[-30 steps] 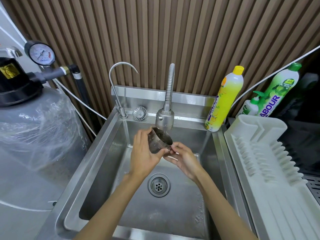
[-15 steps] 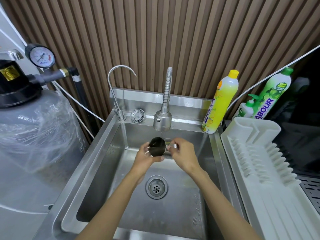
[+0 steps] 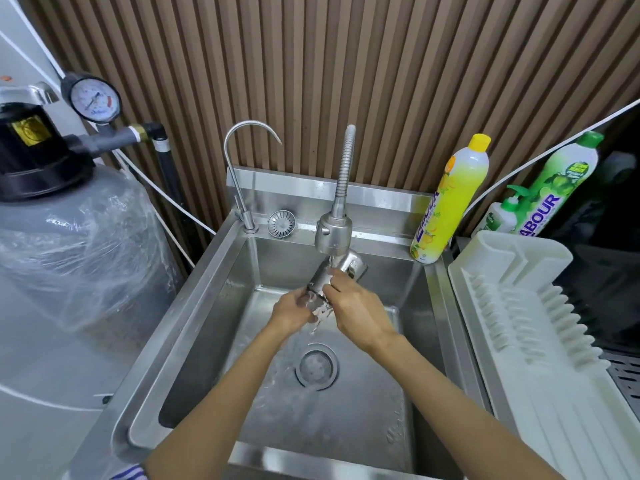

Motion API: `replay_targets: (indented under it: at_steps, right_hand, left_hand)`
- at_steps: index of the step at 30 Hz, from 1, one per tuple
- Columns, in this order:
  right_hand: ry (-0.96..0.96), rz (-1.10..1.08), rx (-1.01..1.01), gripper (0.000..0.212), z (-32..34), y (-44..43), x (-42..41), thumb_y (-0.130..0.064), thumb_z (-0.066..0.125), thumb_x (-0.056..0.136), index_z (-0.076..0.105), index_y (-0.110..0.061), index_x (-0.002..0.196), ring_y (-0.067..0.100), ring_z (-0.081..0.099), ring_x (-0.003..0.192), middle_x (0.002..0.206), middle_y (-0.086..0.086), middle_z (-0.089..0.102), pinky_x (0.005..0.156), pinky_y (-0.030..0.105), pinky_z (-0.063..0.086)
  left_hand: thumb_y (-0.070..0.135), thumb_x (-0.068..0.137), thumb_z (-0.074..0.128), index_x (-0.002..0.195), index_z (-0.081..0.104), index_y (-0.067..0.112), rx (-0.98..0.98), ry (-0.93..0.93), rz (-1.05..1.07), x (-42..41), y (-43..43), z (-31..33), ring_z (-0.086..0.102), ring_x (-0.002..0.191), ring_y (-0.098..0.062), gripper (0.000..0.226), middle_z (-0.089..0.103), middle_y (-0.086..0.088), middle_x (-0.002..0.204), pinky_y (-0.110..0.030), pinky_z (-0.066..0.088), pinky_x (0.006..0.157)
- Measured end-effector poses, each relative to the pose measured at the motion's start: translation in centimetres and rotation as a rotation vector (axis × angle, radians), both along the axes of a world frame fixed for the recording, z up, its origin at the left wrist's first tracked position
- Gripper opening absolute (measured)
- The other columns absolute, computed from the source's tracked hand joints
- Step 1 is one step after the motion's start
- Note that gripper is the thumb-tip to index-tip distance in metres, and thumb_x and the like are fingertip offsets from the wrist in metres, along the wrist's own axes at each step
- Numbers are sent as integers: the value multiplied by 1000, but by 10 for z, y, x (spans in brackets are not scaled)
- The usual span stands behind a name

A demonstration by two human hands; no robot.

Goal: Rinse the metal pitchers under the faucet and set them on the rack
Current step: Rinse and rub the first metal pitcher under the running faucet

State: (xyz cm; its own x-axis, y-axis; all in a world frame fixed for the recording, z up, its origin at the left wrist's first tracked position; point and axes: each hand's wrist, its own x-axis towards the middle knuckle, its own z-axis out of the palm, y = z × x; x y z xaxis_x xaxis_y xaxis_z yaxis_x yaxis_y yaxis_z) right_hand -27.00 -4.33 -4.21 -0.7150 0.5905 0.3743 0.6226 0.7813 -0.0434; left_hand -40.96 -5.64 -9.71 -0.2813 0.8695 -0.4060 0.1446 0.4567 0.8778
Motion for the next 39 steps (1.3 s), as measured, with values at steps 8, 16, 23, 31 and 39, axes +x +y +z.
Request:
replay_targets:
  at_steps: [8, 16, 23, 31, 39]
  right_hand:
    - [-29, 125, 115, 40, -4, 15, 7, 12, 79, 42, 66, -8, 74, 25, 67, 101, 87, 8, 71, 62, 27, 56]
    - [320, -203, -335, 8, -21, 32, 15, -9, 55, 88, 59, -2, 92, 31, 59, 84, 101, 12, 63, 68, 34, 46]
    - [940, -275, -890, 5, -30, 29, 22, -11, 58, 89, 60, -8, 85, 23, 57, 86, 92, 11, 64, 82, 35, 47]
    - [1146, -80, -1284, 12, -23, 35, 24, -13, 52, 92, 58, -18, 83, 15, 52, 98, 94, -1, 60, 99, 37, 38]
    - [1258, -41, -1604, 12, -35, 24, 16, -12, 43, 96, 52, -10, 89, 27, 61, 95, 101, 11, 61, 102, 39, 44]
  left_hand:
    - [-16, 76, 57, 137, 45, 12, 71, -16, -10, -1, 1, 3, 49, 124, -22, 67, 56, -4, 129, -32, 38, 105]
    - [-23, 74, 55, 139, 40, 31, 126, -183, -30, -6, -4, 10, 51, 119, -21, 85, 49, -4, 136, -34, 53, 82]
    - [-10, 65, 75, 147, 24, 22, 198, -171, -23, 6, 1, 16, 49, 124, -18, 101, 52, 4, 126, -38, 43, 101]
    - [3, 64, 80, 139, 41, 19, 516, 174, 24, 4, 9, 40, 35, 110, 14, 87, 42, 17, 127, 7, 23, 84]
    - [21, 62, 84, 140, 39, 19, 458, 272, -99, -17, 2, 46, 44, 108, -3, 90, 42, 5, 116, 10, 28, 79]
